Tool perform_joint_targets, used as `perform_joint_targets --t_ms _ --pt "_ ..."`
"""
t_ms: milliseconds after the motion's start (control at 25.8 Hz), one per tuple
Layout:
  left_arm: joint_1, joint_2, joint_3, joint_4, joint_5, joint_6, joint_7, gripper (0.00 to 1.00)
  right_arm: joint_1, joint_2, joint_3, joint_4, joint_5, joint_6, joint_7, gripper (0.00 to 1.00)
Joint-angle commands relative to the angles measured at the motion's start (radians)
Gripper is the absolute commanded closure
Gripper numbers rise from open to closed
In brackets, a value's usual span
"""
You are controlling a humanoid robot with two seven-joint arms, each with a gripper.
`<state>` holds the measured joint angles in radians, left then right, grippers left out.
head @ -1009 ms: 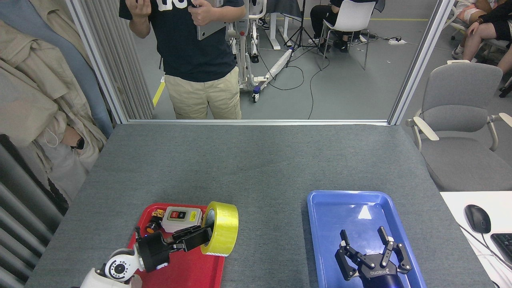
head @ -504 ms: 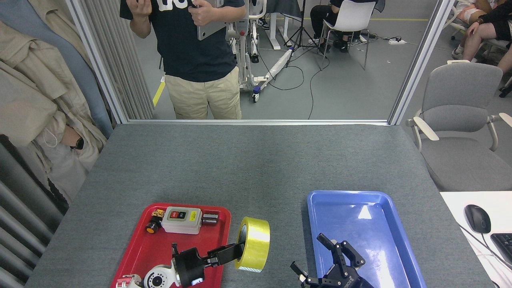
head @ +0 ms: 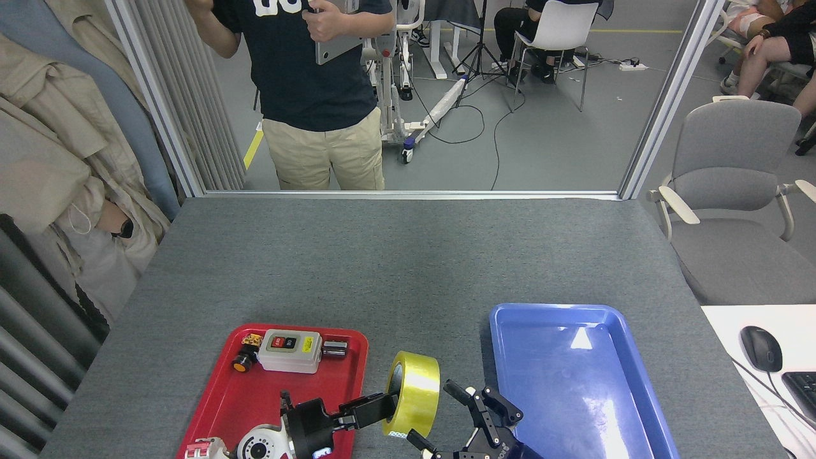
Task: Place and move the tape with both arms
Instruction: 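Grasp the tape with the right gripper and release the left gripper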
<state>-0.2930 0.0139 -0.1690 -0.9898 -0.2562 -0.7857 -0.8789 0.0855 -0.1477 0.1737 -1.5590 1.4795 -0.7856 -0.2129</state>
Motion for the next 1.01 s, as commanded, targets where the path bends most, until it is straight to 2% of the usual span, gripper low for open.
perform_joint_targets --t_ms 0,233,310,388,504,582,698,815,853,970 --pt "0.0 -0.002 -0.007 -0.003 0.0 0.0 0.0 1.0 0.005 0.002 0.0 0.004 -0.002 0.0 0.021 0.07" --pt "-0.002 -0.002 -0.009 -0.029 0.002 0.0 0.001 1.0 0.011 0.002 0.003 0.007 -0.005 0.0 0.021 0.1" --pt "0.0 0.0 -0.012 -0.04 0.002 0.0 0.003 1.0 0.011 0.004 0.009 0.005 -0.004 0.0 0.023 0.2" --pt "0.0 0.0 -0.023 -0.041 0.002 0.0 0.004 1.0 0.011 0.007 0.024 0.007 -0.001 0.0 0.024 0.35" --pt "0.003 0.0 -0.023 -0.046 0.002 0.0 0.008 0.98 0.014 0.007 0.033 0.007 0.005 0.0 0.024 0.5" --pt "0.005 0.0 -0.024 -0.046 0.001 0.0 0.006 0.83 0.011 0.007 0.047 0.007 0.007 0.0 0.023 0.57" --pt "0.005 0.0 -0.021 -0.044 0.0 0.0 0.008 0.45 0.011 0.007 0.05 0.005 0.007 0.0 0.023 0.65" --pt "0.0 0.0 -0.007 -0.046 0.008 0.0 0.014 0.06 0.014 0.007 0.049 0.005 0.007 0.0 0.021 0.67" --pt "0.0 0.0 0.003 -0.049 0.028 0.0 0.015 0.01 0.014 0.007 0.049 0.005 0.007 0.0 0.021 0.67" --pt "0.0 0.008 0.046 -0.053 0.138 0.0 0.015 0.01 0.014 0.007 0.049 0.002 0.005 0.0 0.021 0.68"
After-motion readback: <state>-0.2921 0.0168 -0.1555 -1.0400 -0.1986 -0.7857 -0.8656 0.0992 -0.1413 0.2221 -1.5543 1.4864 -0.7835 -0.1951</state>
